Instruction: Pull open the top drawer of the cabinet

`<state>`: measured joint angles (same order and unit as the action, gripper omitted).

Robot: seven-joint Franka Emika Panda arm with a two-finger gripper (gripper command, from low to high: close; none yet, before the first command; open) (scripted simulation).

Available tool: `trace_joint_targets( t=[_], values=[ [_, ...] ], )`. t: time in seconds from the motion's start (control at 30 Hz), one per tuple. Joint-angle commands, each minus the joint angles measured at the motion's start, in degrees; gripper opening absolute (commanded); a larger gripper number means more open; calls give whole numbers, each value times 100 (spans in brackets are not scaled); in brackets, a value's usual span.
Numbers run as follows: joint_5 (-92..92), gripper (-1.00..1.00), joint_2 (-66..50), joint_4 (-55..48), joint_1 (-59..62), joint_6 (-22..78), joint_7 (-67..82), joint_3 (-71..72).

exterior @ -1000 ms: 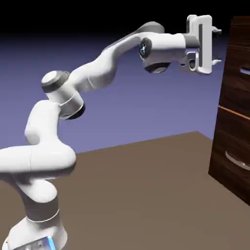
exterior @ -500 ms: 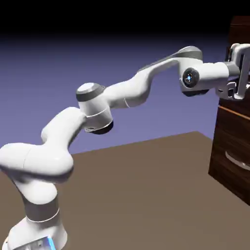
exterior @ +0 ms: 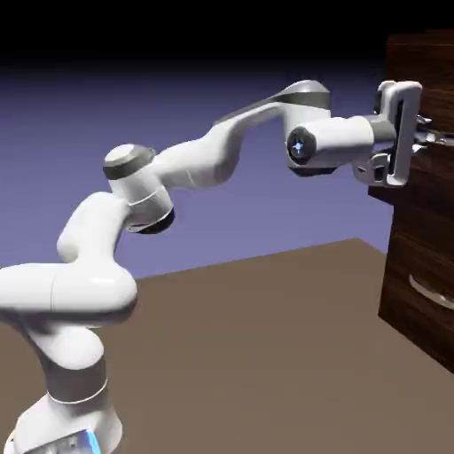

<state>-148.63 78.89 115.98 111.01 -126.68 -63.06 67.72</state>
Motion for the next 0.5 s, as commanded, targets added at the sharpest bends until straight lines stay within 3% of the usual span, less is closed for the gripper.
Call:
trace_joint_targets(
  t=[0.0, 0.33, 0.37, 0.47],
  values=[
    [39, -100, 15, 213, -134, 78, 21, -69],
    [622, -100, 294, 2262, -1534, 792, 235, -941],
    [622, 100, 294, 2262, -1534, 792, 235, -942],
    [831, 100, 407, 2677, -1831, 923, 248, -1194]
  ],
)
